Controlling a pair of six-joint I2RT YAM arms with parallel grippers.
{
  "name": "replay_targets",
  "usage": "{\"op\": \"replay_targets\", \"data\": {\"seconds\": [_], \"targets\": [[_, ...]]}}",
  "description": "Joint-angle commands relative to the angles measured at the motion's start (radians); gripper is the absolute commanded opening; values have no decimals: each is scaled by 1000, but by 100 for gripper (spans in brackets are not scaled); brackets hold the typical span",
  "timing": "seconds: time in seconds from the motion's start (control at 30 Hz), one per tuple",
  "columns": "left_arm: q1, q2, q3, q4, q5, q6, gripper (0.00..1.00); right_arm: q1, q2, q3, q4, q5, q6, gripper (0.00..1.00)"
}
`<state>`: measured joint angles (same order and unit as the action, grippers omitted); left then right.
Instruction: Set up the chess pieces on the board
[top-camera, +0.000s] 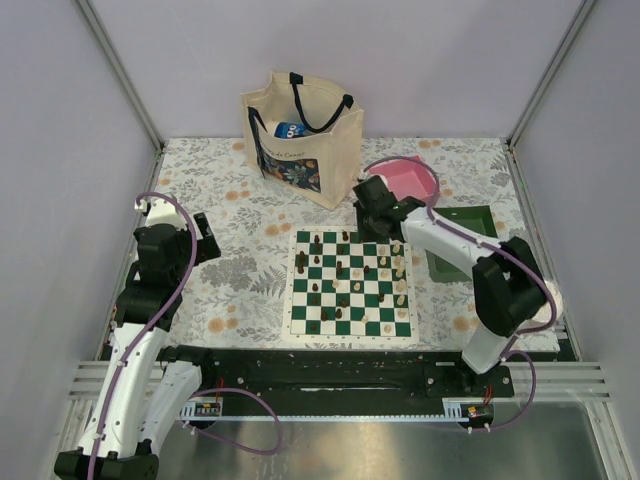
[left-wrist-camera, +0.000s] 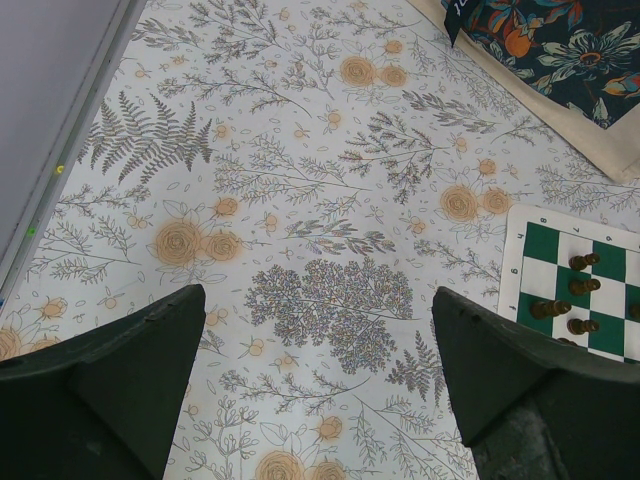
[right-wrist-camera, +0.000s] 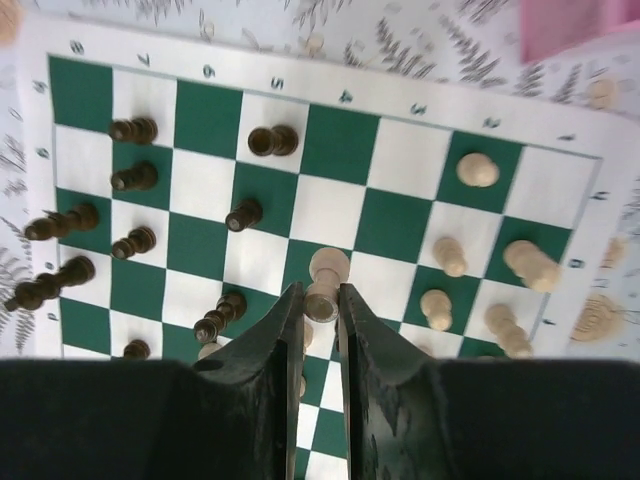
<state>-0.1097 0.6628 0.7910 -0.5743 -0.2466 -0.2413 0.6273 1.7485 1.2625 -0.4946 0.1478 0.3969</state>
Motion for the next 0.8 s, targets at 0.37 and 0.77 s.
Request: {"op": "replay_targets", "data": {"seconds": [0.37,0.77], "targets": [[4,-15,8,34,1,0,99,-261,-72,-5,24,39,8,24],[5,-8,8,33,-2,0,99,-287,31,-20,42,-19,10,25]]}}
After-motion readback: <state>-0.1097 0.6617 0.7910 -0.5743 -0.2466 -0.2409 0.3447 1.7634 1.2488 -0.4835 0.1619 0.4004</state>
